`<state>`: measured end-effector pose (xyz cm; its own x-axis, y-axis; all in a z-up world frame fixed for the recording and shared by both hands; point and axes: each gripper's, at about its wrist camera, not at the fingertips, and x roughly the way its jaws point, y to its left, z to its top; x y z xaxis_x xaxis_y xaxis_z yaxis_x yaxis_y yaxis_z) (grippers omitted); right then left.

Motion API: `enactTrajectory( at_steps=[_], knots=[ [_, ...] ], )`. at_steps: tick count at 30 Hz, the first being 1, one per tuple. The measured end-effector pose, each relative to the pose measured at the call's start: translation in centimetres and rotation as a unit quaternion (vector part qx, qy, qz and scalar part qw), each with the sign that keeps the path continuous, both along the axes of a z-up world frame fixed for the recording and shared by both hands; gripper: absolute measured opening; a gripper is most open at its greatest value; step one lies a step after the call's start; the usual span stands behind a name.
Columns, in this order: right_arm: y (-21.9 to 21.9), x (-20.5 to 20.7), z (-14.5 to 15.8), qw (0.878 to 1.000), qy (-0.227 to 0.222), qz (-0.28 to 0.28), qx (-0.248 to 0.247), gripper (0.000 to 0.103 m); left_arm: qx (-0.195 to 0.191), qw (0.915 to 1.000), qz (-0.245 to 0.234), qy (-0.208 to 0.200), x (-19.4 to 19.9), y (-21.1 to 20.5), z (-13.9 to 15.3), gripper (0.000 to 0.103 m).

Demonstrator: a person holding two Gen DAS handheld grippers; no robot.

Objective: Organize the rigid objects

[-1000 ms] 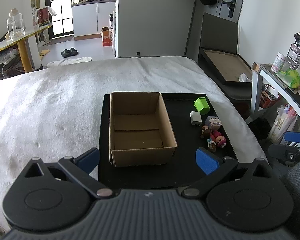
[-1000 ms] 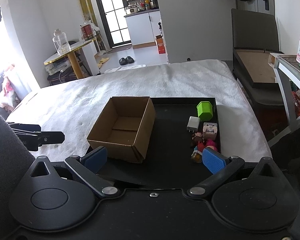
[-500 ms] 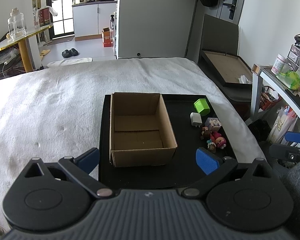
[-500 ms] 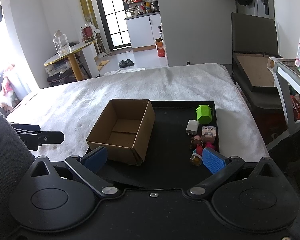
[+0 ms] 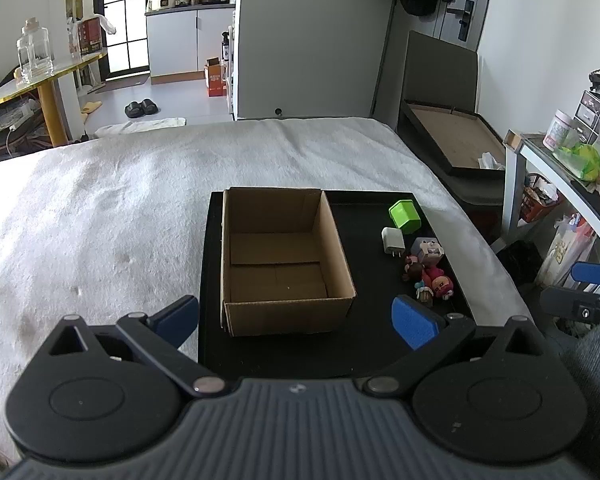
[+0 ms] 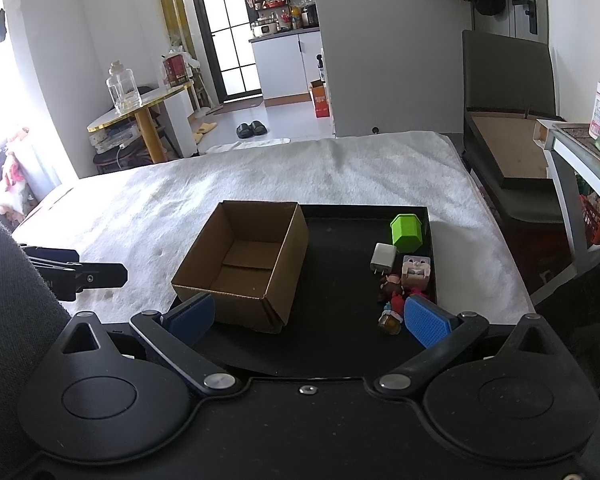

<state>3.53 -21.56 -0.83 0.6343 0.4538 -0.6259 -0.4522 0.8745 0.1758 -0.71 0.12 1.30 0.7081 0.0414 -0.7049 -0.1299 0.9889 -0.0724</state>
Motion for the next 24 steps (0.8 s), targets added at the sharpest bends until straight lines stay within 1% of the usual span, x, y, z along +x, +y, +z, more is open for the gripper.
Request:
enactTrajectory(
  at_steps=[6,13,21,24],
  knots=[
    [-0.4,0.5,-0.2,1.0,0.0,0.001,0.016,0.103,-0.001,1.0,-0.004,-0.006,0.1,0.3,0.1,0.102],
    [-0.5,0.7,-0.6,1.0,-0.007,-0.001,0.017,0.103,0.001,1.0,-0.002,-0.001,0.5,0.6,-0.5,0.102],
    [-1.3,1.6,-1.7,1.0,-0.007,-0.012,0.024,0.103,0.013,0.9999,-0.002,-0.003,1.5,0.9,-1.3,0.102],
    [-1.5,2.1,-2.3,1.0,-0.006,-0.017,0.025,0.103,0.011,0.9999,0.001,-0.006,2.0,1.2,-1.6,0.102]
  ],
)
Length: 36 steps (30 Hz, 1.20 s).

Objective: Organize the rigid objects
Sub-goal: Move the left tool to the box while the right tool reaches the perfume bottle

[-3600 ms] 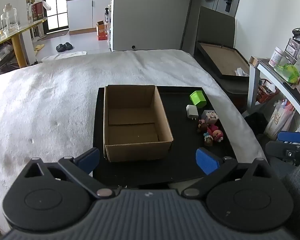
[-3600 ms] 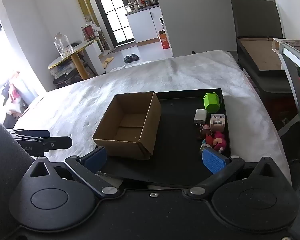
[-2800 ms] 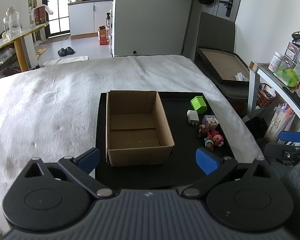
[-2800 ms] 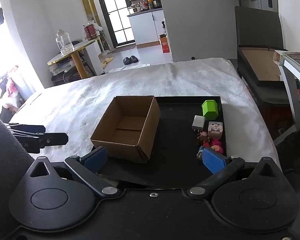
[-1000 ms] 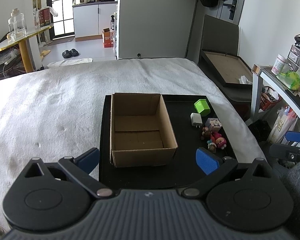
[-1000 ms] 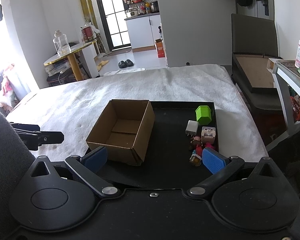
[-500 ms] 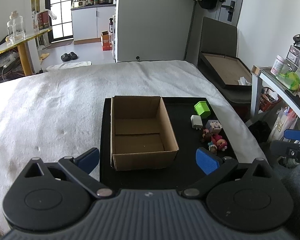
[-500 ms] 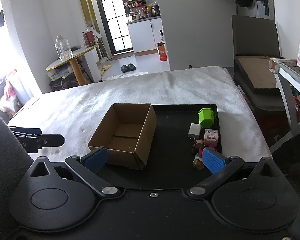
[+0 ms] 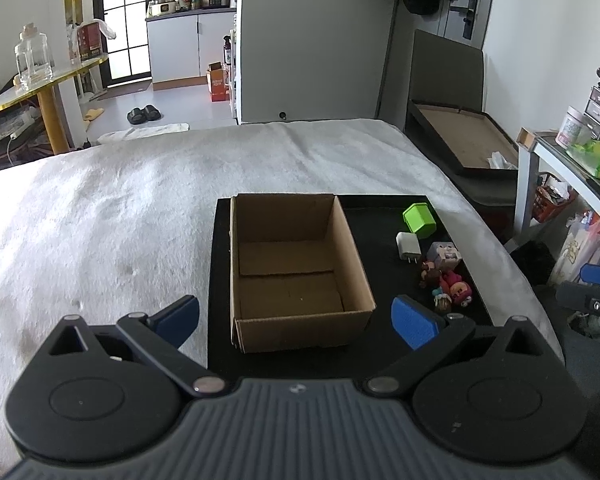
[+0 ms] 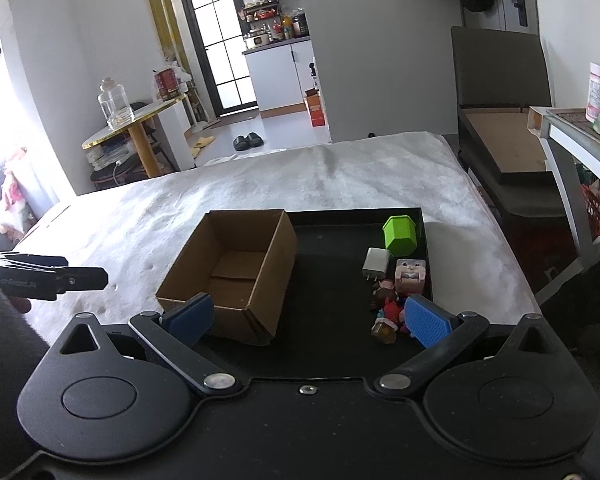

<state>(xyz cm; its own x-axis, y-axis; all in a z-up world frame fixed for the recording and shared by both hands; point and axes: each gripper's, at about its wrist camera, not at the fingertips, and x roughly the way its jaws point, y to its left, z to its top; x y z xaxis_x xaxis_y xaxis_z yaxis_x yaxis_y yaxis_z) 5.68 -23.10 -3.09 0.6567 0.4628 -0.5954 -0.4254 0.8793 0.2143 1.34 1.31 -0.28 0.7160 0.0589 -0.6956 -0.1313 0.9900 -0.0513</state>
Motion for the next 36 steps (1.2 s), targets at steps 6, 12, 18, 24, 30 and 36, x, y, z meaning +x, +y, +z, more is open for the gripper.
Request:
enactTrajectory(
  at_steps=[6,12,18,24,30,36],
  knots=[
    [-0.4,1.0,-1.1,1.0,0.006,-0.006,0.0,0.103,0.005,0.9999,0.005,0.01,1.3,0.5,-0.9,0.102],
    [-0.9,2.0,-2.4,1.0,0.016,-0.012,0.002,0.103,0.006,0.9999,0.009,0.011,2.3,0.8,-1.6,0.101],
    [-1.1,3.0,-3.5,1.0,0.025,-0.016,0.0,0.103,0.008,0.9996,0.017,0.023,3.4,1.2,-2.7,0.1],
    [-1.4,4.1,-4.7,0.999,0.038,-0.029,-0.001,0.103,0.01,0.9991,0.022,0.034,4.3,1.6,-4.0,0.1],
    [-1.7,5.0,-5.9,0.998,0.044,-0.042,0.005,0.103,0.007,0.9979,0.039,0.052,5.7,2.4,-5.7,0.1],
    [-1.8,6.3,-7.4,0.997,0.062,-0.051,0.014,0.103,0.004,0.9961,0.057,0.068,6.8,3.0,-7.2,0.1]
  ],
)
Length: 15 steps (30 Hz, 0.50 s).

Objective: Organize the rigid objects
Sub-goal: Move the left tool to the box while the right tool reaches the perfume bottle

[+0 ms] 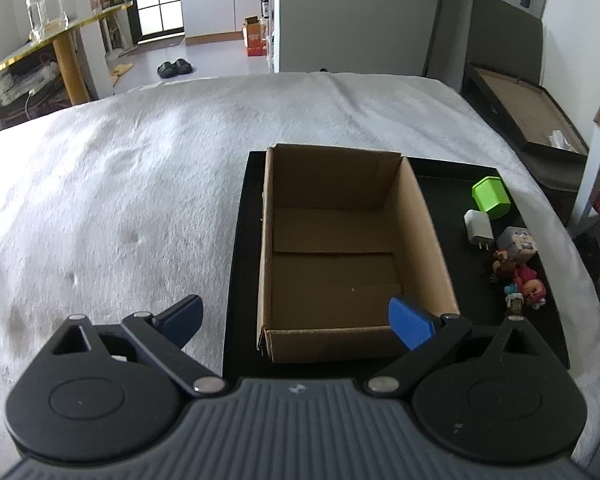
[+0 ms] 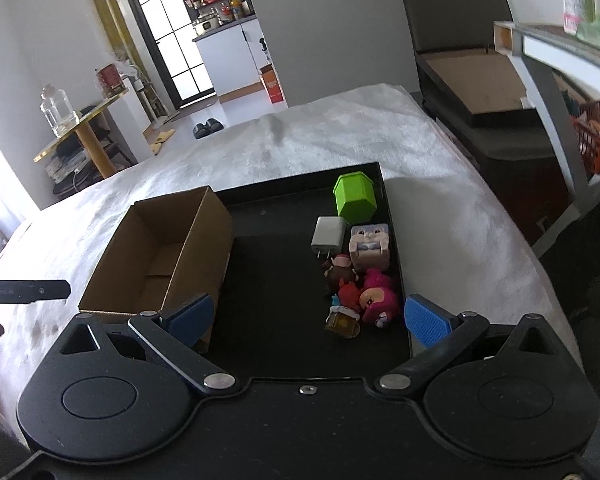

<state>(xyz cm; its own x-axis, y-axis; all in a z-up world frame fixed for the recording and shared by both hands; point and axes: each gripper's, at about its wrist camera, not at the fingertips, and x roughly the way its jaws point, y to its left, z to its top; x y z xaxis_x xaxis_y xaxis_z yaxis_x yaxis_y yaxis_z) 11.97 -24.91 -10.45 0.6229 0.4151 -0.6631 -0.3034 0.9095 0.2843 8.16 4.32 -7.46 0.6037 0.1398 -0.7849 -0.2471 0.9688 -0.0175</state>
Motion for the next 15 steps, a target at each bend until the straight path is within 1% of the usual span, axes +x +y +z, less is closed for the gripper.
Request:
enactTrajectory(
  at_steps=[3,5,6,8,9,12,14,15],
  knots=[
    [0.5,0.6,-0.9,1.0,0.002,0.001,-0.009,0.101,0.003,1.0,0.004,-0.005,0.3,0.2,-0.4,0.099],
    [0.8,1.1,-1.4,1.0,0.009,0.002,-0.014,0.095,0.003,0.9999,0.009,-0.006,0.5,0.4,-0.8,0.099],
    [1.0,1.4,-1.8,1.0,0.015,0.002,-0.015,0.093,0.002,0.9999,0.012,-0.006,0.7,0.6,-1.0,0.098],
    [1.3,1.9,-2.5,1.0,0.024,0.002,-0.017,0.087,-0.001,0.9998,0.018,-0.005,1.1,0.9,-1.5,0.095],
    [1.5,2.2,-2.8,0.999,0.029,0.001,-0.021,0.086,0.0,0.9998,0.021,-0.004,1.3,1.1,-1.7,0.094],
    [2.0,3.0,-3.6,0.999,0.04,0.0,-0.028,0.08,-0.001,0.9995,0.03,-0.003,1.7,1.5,-2.5,0.087],
    [2.2,3.6,-4.2,0.998,0.048,-0.002,-0.029,0.073,-0.004,0.9993,0.036,-0.003,2.1,1.8,-2.9,0.081],
    [2.4,3.9,-4.5,0.998,0.052,-0.004,-0.032,0.07,-0.004,0.9992,0.038,-0.003,2.2,1.9,-3.2,0.079]
  ],
)
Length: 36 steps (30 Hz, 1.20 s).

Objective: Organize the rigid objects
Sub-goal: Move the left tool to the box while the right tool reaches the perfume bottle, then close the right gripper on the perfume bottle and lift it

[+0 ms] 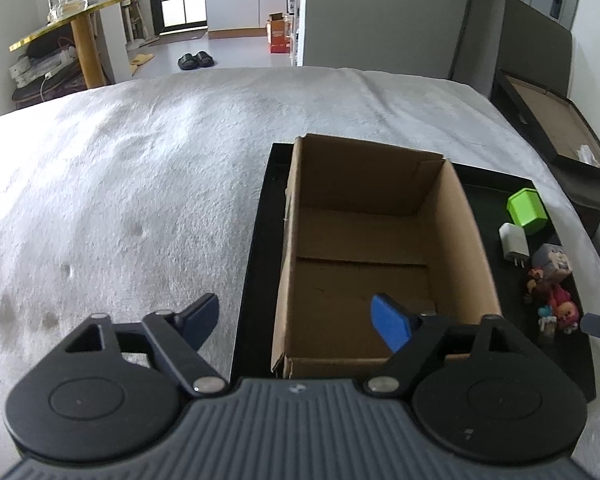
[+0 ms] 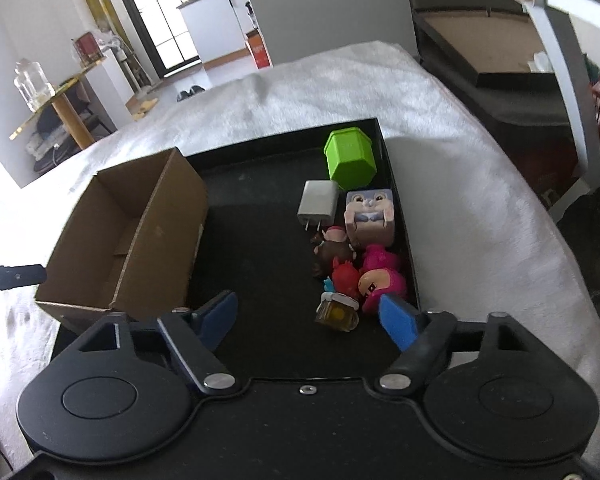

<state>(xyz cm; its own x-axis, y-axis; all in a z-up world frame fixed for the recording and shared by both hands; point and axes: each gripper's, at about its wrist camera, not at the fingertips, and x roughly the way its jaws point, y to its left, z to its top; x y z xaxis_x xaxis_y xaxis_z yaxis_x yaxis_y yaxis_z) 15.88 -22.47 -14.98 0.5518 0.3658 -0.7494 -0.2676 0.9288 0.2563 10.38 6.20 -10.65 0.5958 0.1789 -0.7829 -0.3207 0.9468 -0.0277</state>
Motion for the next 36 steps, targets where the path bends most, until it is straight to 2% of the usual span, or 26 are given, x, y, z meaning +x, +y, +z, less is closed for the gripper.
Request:
enactTrajectory(
  at_steps=[4,7,12,16,20,27,30,31,32,36],
  knots=[
    [0.7,1.3,-1.3,1.0,0.019,-0.012,-0.009,0.062,0.002,0.9999,0.012,0.006,0.8,0.4,-0.9,0.071],
    [1.4,2.0,-2.0,0.999,0.032,-0.017,-0.019,0.057,0.007,0.9996,0.026,0.011,1.1,0.6,-1.3,0.068],
    [2.5,2.7,-2.7,0.998,0.036,-0.027,-0.042,0.055,0.019,0.9987,0.043,0.017,1.8,0.9,-1.8,0.059],
    [3.1,3.4,-3.4,0.997,0.045,-0.038,-0.056,0.048,0.034,0.9981,0.046,0.022,2.4,0.4,-2.5,0.051],
    [3.7,3.8,-4.0,0.995,0.048,-0.044,-0.078,0.048,0.05,0.9968,0.053,0.032,2.9,0.0,-3.2,0.046],
    [5.4,3.8,-5.0,0.991,0.035,-0.048,-0.12,0.045,0.073,0.994,0.072,0.038,3.2,-0.7,-3.9,0.041],
    [6.2,3.6,-5.5,0.987,0.021,-0.052,-0.149,0.037,0.081,0.9935,0.07,0.039,3.3,-1.2,-4.0,0.03],
    [6.2,3.5,-5.5,0.987,0.018,-0.055,-0.149,0.031,0.082,0.9935,0.069,0.039,3.2,-1.3,-4.0,0.026],
    [6.2,3.5,-5.4,0.988,0.019,-0.057,-0.144,0.029,0.081,0.9936,0.068,0.04,3.2,-1.4,-4.0,0.021],
    [6.1,3.3,-4.8,0.989,0.013,-0.058,-0.134,0.026,0.08,0.9937,0.071,0.035,3.0,-1.7,-3.8,0.016]
  ],
)
